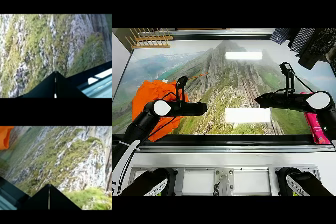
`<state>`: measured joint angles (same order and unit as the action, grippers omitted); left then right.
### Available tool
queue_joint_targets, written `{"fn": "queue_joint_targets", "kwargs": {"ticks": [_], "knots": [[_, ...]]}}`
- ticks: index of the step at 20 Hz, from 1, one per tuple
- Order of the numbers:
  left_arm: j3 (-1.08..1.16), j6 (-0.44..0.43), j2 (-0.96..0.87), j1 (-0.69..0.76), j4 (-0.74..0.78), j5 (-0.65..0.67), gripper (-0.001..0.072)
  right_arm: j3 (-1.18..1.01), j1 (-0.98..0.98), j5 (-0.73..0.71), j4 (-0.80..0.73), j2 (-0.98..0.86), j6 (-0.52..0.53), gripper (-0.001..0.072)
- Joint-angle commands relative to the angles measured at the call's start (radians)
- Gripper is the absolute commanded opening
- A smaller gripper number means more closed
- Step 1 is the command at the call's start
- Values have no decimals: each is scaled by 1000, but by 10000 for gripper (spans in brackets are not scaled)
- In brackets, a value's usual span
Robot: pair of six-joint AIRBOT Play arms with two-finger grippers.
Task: Fold the clothes and pants, and hang the long-sleeved shirts on hangers.
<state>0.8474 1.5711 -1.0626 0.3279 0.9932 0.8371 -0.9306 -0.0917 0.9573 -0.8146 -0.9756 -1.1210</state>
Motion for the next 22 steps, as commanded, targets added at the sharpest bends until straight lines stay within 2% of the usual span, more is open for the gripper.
{"fn": "queue_joint_targets", "kwargs": {"ticks": [1,8,12,13,15,16,17,18,20,22], "knots": [[0,0,1,1,0,0,7,0,-1,0,0,0,0,18],[0,0,1,1,0,-2,8,0,-1,0,0,0,0,19],[0,-3,2,-14,10,-80,7,0,-1,0,0,0,0,19],[2,-18,2,-55,10,-91,7,0,-1,0,0,0,0,19],[28,-114,2,-167,10,-84,8,0,-1,0,0,0,0,19],[48,-177,1,-231,10,-77,132,0,-1,0,0,0,0,19],[68,-255,1,-298,10,-80,589,0,-1,0,0,0,0,19],[89,-309,-6,-367,14,-92,710,0,-1,0,0,0,0,19],[159,-306,-65,-492,116,-83,692,0,-1,0,0,0,0,19],[228,-238,-157,-588,253,-66,692,0,-1,0,0,0,0,19]]}}
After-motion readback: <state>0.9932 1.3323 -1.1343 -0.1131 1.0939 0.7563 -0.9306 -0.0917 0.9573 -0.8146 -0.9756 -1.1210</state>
